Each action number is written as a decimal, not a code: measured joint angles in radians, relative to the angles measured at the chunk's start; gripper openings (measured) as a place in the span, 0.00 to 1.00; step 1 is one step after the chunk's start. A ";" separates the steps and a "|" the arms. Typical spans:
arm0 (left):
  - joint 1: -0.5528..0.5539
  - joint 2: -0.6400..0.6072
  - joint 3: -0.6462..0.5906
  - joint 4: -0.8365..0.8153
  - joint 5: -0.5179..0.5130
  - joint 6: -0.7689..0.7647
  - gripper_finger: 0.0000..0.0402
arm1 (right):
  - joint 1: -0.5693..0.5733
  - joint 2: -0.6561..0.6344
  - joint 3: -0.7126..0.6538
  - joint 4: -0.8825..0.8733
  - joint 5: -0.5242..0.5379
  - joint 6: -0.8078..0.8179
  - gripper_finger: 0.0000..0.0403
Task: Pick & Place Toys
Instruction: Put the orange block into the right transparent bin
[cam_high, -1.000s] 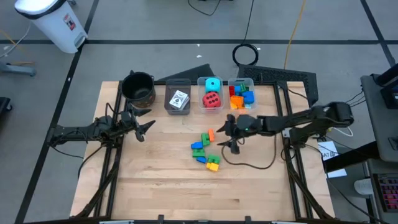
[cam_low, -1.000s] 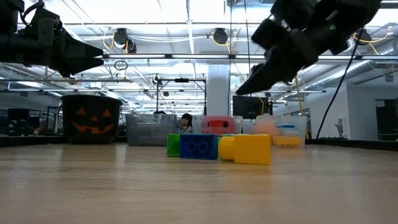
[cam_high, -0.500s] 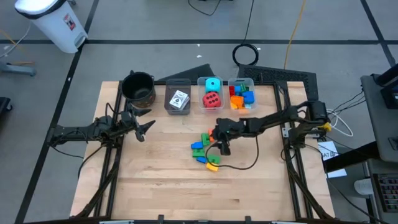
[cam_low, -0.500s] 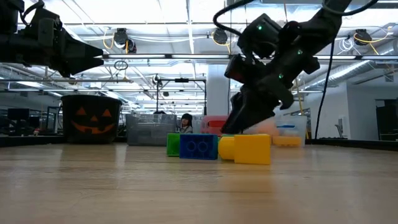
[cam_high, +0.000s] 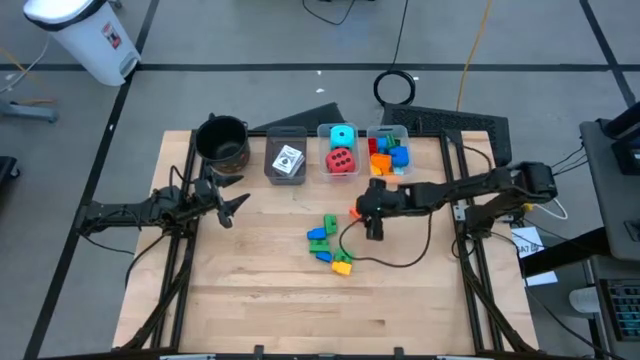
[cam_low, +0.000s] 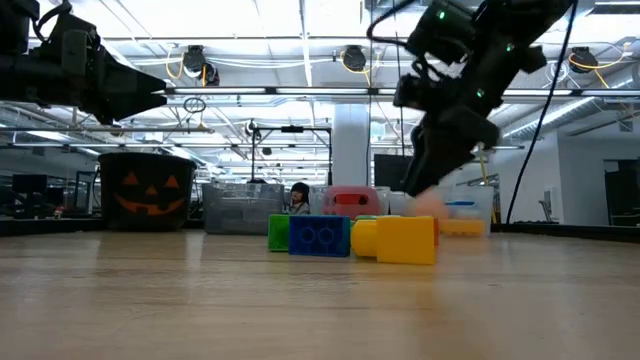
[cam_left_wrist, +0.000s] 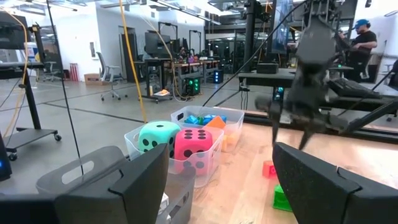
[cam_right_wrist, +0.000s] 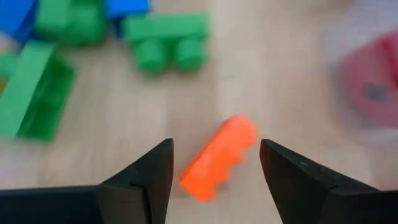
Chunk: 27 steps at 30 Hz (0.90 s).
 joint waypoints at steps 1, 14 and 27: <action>0.000 0.000 0.000 -0.003 0.000 0.000 0.73 | 0.002 -0.012 0.000 0.007 0.041 0.039 0.52; 0.000 0.000 0.000 0.001 0.005 0.000 0.73 | -0.028 0.049 0.000 -0.010 -0.012 0.178 0.59; 0.000 0.000 0.000 0.002 0.001 0.000 0.73 | -0.130 0.205 0.003 0.085 -0.161 0.127 0.55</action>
